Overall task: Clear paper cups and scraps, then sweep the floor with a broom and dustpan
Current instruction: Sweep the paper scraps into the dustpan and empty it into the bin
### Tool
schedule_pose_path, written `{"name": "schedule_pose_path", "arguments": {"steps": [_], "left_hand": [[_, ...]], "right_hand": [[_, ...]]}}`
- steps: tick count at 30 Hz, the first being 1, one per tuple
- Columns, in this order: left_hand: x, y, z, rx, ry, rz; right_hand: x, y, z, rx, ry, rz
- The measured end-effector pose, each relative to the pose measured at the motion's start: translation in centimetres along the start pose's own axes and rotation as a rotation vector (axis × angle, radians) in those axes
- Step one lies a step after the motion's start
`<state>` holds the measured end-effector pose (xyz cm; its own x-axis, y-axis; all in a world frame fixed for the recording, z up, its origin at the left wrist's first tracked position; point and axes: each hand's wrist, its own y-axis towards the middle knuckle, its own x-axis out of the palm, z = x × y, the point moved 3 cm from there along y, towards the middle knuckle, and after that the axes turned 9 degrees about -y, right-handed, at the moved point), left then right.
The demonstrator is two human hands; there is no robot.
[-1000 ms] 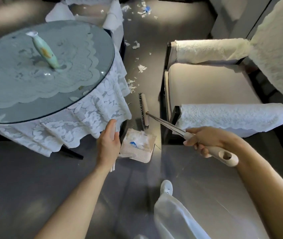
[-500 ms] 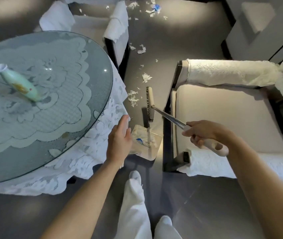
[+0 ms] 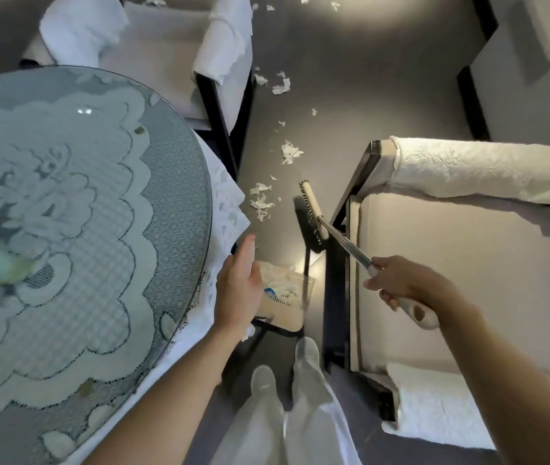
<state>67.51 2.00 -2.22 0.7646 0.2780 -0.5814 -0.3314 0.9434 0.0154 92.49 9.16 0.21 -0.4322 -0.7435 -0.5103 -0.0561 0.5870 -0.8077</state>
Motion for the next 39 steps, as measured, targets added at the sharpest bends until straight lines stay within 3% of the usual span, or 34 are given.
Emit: {"name": "schedule_pose_path", "arguments": {"steps": [4, 9, 13, 24, 31, 35, 39], "left_hand": [[0.6, 1.7, -0.2, -0.14, -0.086, 0.113], [0.9, 2.4, 0.1, -0.175, -0.077, 0.14], [0.5, 2.0, 0.5, -0.198, -0.07, 0.121], [1.3, 2.6, 0.0, -0.269, -0.018, 0.204], [1.5, 4.4, -1.1, -0.307, -0.1, 0.175], [1.4, 4.2, -0.6, -0.279, -0.059, 0.197], [1.9, 3.6, 0.6, -0.262, -0.068, 0.194]], "right_hand": [[0.0, 3.0, -1.1, -0.032, -0.071, -0.065], [-0.8, 4.3, -1.8, -0.009, 0.143, -0.213], [-2.7, 3.2, -2.5, -0.041, 0.181, -0.285], [-2.6, 5.8, -7.8, -0.242, -0.327, -0.215], [-1.1, 5.6, -6.8, -0.228, -0.502, -0.284], [-2.5, 3.5, -4.2, -0.189, -0.474, -0.387], [-5.3, 2.4, -1.9, -0.133, -0.275, -0.407]]}}
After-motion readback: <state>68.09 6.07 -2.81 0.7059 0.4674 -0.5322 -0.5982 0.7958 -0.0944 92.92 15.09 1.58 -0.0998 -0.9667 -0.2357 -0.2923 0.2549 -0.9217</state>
